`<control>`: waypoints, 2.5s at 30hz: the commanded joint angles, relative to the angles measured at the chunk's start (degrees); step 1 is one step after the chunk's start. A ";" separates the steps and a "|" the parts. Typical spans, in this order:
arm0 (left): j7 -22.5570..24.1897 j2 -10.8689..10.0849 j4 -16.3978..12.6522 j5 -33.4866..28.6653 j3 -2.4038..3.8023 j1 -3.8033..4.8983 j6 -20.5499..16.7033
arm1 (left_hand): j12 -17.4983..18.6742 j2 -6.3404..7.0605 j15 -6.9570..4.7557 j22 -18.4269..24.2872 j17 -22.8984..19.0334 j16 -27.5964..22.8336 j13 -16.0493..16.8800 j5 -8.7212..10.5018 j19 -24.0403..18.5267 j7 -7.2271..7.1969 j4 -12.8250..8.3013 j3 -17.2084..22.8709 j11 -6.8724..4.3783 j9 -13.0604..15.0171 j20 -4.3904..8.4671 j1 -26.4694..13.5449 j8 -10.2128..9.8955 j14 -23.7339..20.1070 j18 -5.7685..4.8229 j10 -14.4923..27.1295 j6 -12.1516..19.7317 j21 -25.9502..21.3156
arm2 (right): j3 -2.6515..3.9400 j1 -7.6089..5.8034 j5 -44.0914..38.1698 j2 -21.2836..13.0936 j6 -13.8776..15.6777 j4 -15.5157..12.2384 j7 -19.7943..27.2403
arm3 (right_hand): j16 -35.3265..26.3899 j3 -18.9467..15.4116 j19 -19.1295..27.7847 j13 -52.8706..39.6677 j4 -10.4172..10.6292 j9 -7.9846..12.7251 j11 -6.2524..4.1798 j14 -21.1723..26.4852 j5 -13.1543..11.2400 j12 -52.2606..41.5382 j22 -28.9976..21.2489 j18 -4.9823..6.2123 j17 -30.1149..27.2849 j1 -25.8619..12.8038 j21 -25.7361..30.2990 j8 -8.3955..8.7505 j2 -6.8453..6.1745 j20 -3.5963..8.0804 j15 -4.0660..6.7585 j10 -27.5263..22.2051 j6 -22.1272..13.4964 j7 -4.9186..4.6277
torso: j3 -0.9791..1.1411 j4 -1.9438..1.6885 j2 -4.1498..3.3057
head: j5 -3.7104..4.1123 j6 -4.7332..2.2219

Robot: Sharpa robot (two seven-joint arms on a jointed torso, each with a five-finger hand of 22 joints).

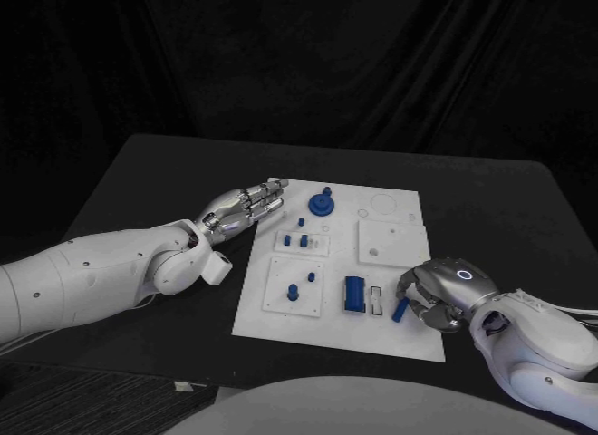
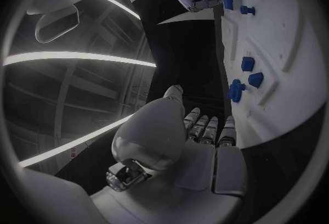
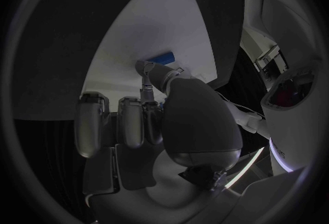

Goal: Assemble the parts on the task board

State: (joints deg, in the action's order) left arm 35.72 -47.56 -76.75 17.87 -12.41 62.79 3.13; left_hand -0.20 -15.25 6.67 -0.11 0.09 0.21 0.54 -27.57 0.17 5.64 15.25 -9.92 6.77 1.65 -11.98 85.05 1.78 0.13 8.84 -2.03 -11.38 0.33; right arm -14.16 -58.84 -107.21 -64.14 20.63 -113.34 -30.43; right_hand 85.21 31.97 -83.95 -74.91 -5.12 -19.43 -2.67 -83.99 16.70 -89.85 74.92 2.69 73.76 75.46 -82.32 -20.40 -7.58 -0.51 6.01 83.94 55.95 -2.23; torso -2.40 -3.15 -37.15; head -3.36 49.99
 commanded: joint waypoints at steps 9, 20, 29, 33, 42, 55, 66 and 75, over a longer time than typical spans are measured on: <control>0.12 0.16 -0.14 -0.06 0.05 -0.08 0.85 | -0.39 -0.05 0.45 -0.07 -0.09 -0.21 0.08 -0.22 0.05 0.33 0.07 0.27 0.18 0.07 -0.34 0.05 0.11 -0.13 0.42 -0.08 -0.32 -0.12 | 0.01 -0.71 -4.58 -0.53 8.66 0.81 3.08 | -0.26 -4.83 -1.98 -15.09 3.31 3.77 -0.85 -3.02 -5.80 -0.15 12.13 -0.46 -1.21 0.06 1.23 8.85 0.18 0.60 0.75 6.06 -8.71 0.86 | -0.05 0.29 -0.01 | -0.22 0.01; -0.03 0.42 0.03 -0.06 0.05 -0.09 0.92 | -0.38 -0.06 0.46 -0.14 -0.09 -0.21 0.08 -0.28 0.15 0.51 0.08 0.29 0.14 0.08 -0.37 0.02 0.13 -0.13 0.43 -0.10 -0.40 -0.04 | 0.00 -6.24 -1.89 -2.85 12.96 -0.58 3.96 | -0.56 -11.22 -1.58 -15.09 9.39 7.21 -0.86 -2.97 -12.08 -0.15 11.84 -0.26 -1.59 0.36 2.38 12.40 0.15 0.56 0.65 6.06 -8.48 0.86 | -0.05 0.11 0.11 | 0.25 0.01; -0.06 0.48 0.11 -0.06 0.05 -0.09 1.02 | -0.38 -0.08 0.47 -0.16 -0.09 -0.21 0.09 -0.35 0.17 0.64 0.01 0.36 0.12 0.09 -0.42 0.07 0.15 -0.13 0.47 -0.15 -0.52 -0.02 | 0.00 -7.71 19.83 -3.15 1.51 -1.15 -2.23 | -0.26 -19.99 -2.87 -15.09 20.41 -5.29 -1.25 -3.23 -6.03 -0.15 12.57 -0.78 -0.89 -13.61 0.12 -3.96 4.20 0.72 1.02 6.06 9.59 2.00 | -0.06 0.25 0.01 | 0.02 0.01; -0.03 0.55 0.13 -0.06 0.05 -0.09 0.93 | -0.38 -0.08 0.47 -0.16 -0.09 -0.21 0.09 -0.35 0.17 0.64 0.01 0.36 0.12 0.09 -0.42 0.07 0.15 -0.13 0.47 -0.15 -0.52 -0.02 | -0.01 -7.94 33.20 -2.44 -5.84 -0.22 -5.40 | -0.92 -23.43 -3.00 -15.09 21.72 -9.17 -1.94 -2.98 -6.69 -0.15 12.61 -0.82 -2.70 -19.92 -0.05 -5.35 6.64 1.58 1.64 6.06 10.19 2.84 | -0.07 0.04 0.03 | 0.30 0.01; -0.03 0.67 0.16 -0.06 0.05 -0.09 0.90 | -0.40 -0.08 0.48 -0.16 -0.09 -0.21 0.10 -0.40 0.18 0.67 -0.04 0.40 0.16 0.10 -0.45 0.11 0.17 -0.13 0.49 -0.22 -0.60 -0.01 | 0.00 -8.24 46.75 -0.26 -10.24 1.89 -7.82 | -1.78 -24.09 -3.08 -15.09 21.19 -10.08 -2.37 -2.63 -5.44 -0.15 12.63 -0.85 -5.11 -20.87 -0.12 -4.92 8.71 1.83 1.93 6.06 12.35 3.46 | -0.07 0.10 0.02 | 0.47 0.01; -0.14 1.10 0.40 -0.06 0.06 -0.08 1.12 | -0.42 -0.09 0.50 -0.16 -0.09 -0.21 0.13 -0.41 0.19 0.68 -0.09 0.46 0.33 0.10 -0.50 0.14 0.17 -0.13 0.52 -0.33 -0.61 -0.01 | 0.00 -8.46 49.34 3.15 -10.28 4.72 -7.94 | -2.75 -25.10 -2.86 -15.09 20.50 -6.46 -2.01 -2.39 -5.38 -0.15 12.42 -0.71 -7.43 -20.02 0.61 1.40 9.33 1.71 1.69 6.06 13.47 2.79 | -0.01 0.07 0.00 | 0.70 0.01; -0.22 1.14 0.29 -0.06 0.06 -0.08 1.19 | -0.45 -0.10 0.57 -0.15 -0.09 -0.21 0.16 -0.35 0.17 0.65 -0.11 0.51 0.60 0.10 -0.56 0.13 0.18 -0.13 0.53 -0.46 -0.69 -0.02 | 0.00 -8.52 49.45 5.21 -13.42 6.27 -9.61 | -2.87 -24.60 -2.81 -15.09 18.83 -4.93 -1.92 -2.41 -5.93 -0.15 12.37 -0.67 -7.75 -17.82 0.84 3.80 10.29 1.62 1.62 6.06 14.54 2.68 | -0.11 0.23 0.01 | 0.89 0.01; -0.25 0.89 0.06 -0.06 0.06 -0.08 1.16 | -0.53 -0.09 0.71 -0.16 -0.09 -0.21 0.24 -0.11 0.19 0.62 0.07 0.46 1.06 0.12 -0.67 -0.10 0.21 -0.13 0.52 -0.83 -0.89 -0.01 | -0.01 -8.50 49.41 6.87 -13.90 7.62 -10.20 | -3.03 -24.08 -2.69 -15.09 17.88 -4.28 -1.82 -2.34 -5.97 -0.15 12.27 -0.60 -8.19 -16.59 1.20 4.94 11.10 1.56 1.55 6.06 14.77 2.56 | 0.03 0.18 -0.01 | 1.04 0.01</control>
State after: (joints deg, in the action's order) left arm 34.86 -46.68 -76.50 17.87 -12.40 62.77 3.74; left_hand -0.38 -15.25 6.87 -0.21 0.05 0.21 0.69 -27.79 0.37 6.15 15.25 -9.60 7.59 1.72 -12.18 85.05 1.78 -0.08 8.84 -2.86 -11.88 0.33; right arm -14.17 -67.29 -58.01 -57.30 8.02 -105.80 -38.66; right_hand 82.54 8.03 -84.05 -74.94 12.82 -23.73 -4.71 -83.95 10.76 -89.85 74.92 2.69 65.60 58.84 -81.47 -15.53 3.63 1.02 7.68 83.94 70.44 0.39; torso -2.44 -2.97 -37.16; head -2.20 49.99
